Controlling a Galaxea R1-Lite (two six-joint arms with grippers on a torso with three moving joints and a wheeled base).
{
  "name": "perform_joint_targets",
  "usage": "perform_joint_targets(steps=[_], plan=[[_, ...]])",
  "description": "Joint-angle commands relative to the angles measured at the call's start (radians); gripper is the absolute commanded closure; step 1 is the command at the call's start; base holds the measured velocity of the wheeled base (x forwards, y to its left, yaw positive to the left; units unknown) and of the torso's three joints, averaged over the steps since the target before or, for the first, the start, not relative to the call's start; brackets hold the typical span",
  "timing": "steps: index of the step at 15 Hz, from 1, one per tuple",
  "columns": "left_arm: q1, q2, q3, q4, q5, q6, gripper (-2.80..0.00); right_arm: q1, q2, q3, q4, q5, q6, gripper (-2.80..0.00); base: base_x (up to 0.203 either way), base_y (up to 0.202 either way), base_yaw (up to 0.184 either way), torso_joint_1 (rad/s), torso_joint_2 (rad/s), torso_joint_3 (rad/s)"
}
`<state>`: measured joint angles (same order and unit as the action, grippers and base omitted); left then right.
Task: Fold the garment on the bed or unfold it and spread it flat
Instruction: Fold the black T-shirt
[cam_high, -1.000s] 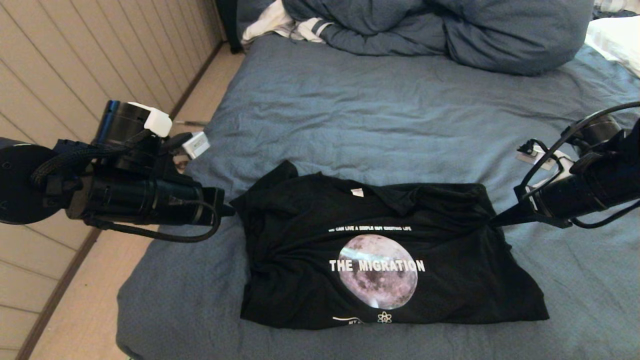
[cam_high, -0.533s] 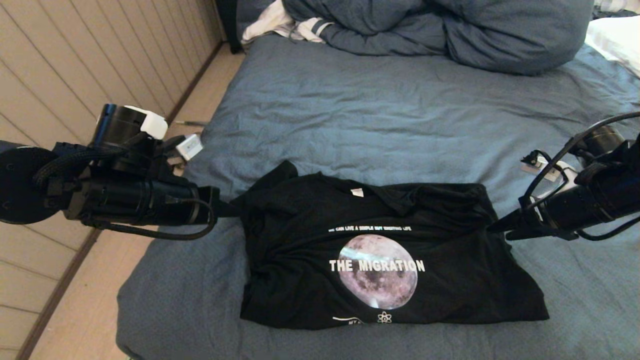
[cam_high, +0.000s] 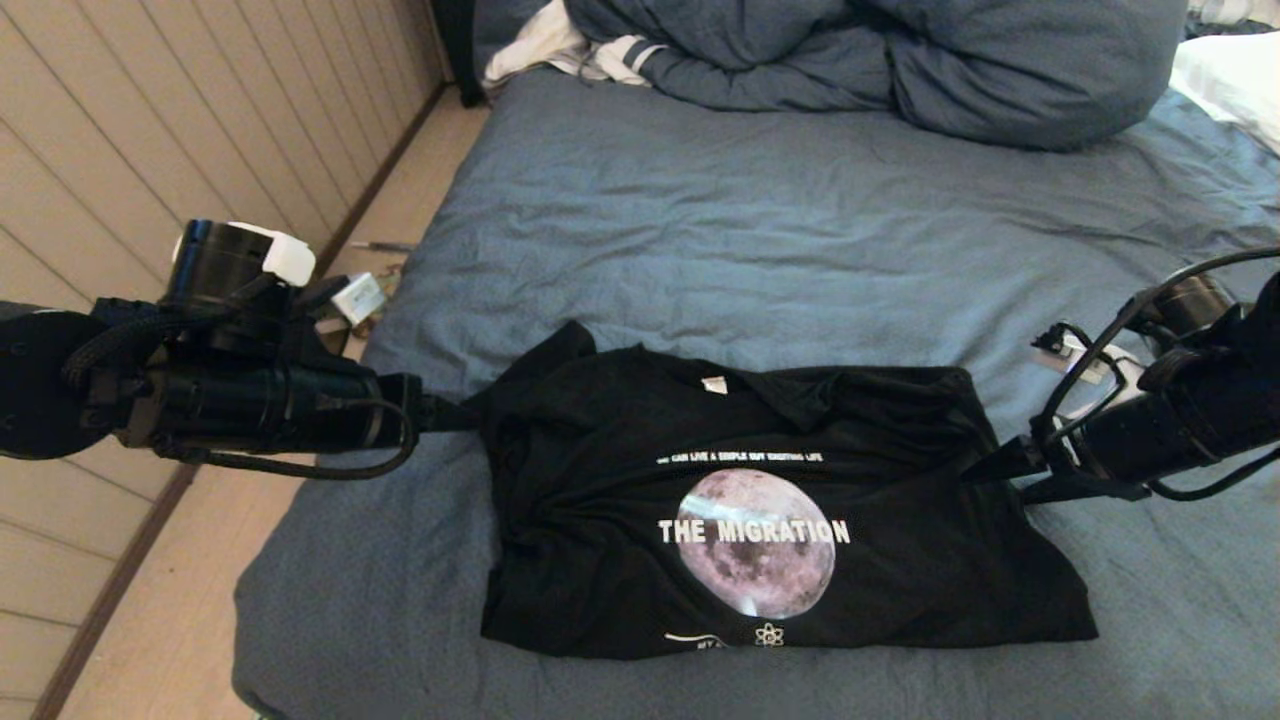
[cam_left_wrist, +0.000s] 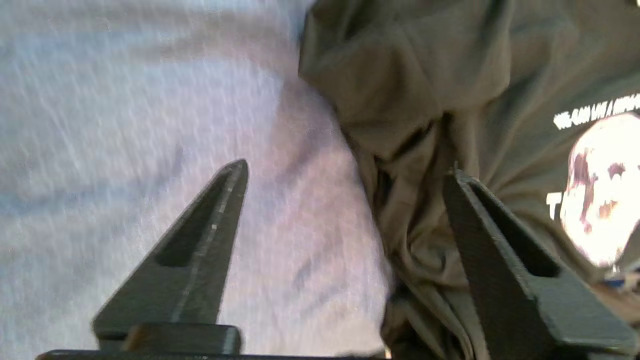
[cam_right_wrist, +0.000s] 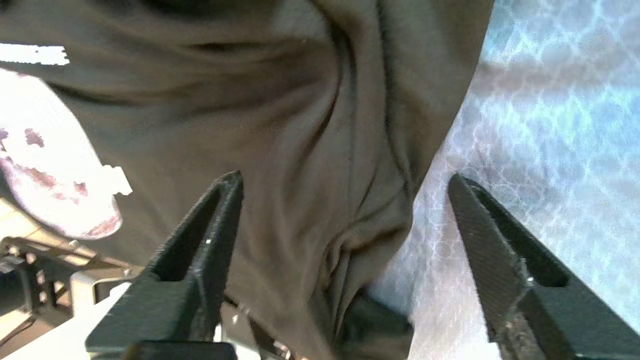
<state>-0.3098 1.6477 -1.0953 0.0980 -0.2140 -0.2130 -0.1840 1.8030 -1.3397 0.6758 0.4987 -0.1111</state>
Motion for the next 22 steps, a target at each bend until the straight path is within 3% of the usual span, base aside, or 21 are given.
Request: perform_joint_targets(steps=[1,5,6,10,17,22], plan=[[0.001,0.001,0.026,-0.04,-0.001,-0.002,-2.8,0.007,0.018,0.041,-0.062,0.004,-0.001,-2.8,0.0,0.0,0.0,0.0,0.0,0.0],[0.001,-0.003,0.031,-0.04,-0.001,-0.023,-2.8,0.067,0.053,0.046,-0.091,0.012,0.014,-2.8,0.0,0.0,0.0,0.0,0.0,0.0],[0.001,-0.008,0.034,-0.041,-0.001,-0.028,-2.8,0.087,0.057,0.046,-0.091,0.012,0.016,0.0,0.0,0.0,0.0,0.0,0.0,0.0],[0.014,-0.043,0.061,-0.041,0.003,-0.029,-2.8,0.126,0.059,0.043,-0.093,0.012,0.016,0.0,0.0,0.0,0.0,0.0,0.0,0.0],[0.043,-0.106,0.086,-0.038,0.001,-0.026,-2.8,0.121,0.038,0.018,-0.125,0.033,0.017,0.0,0.0,0.0,0.0,0.0,0.0,0.0],[0.043,-0.103,0.086,-0.037,-0.001,-0.026,-2.8,0.007,-0.019,0.038,-0.126,0.035,-0.001,0.0,0.0,0.0,0.0,0.0,0.0,0.0]])
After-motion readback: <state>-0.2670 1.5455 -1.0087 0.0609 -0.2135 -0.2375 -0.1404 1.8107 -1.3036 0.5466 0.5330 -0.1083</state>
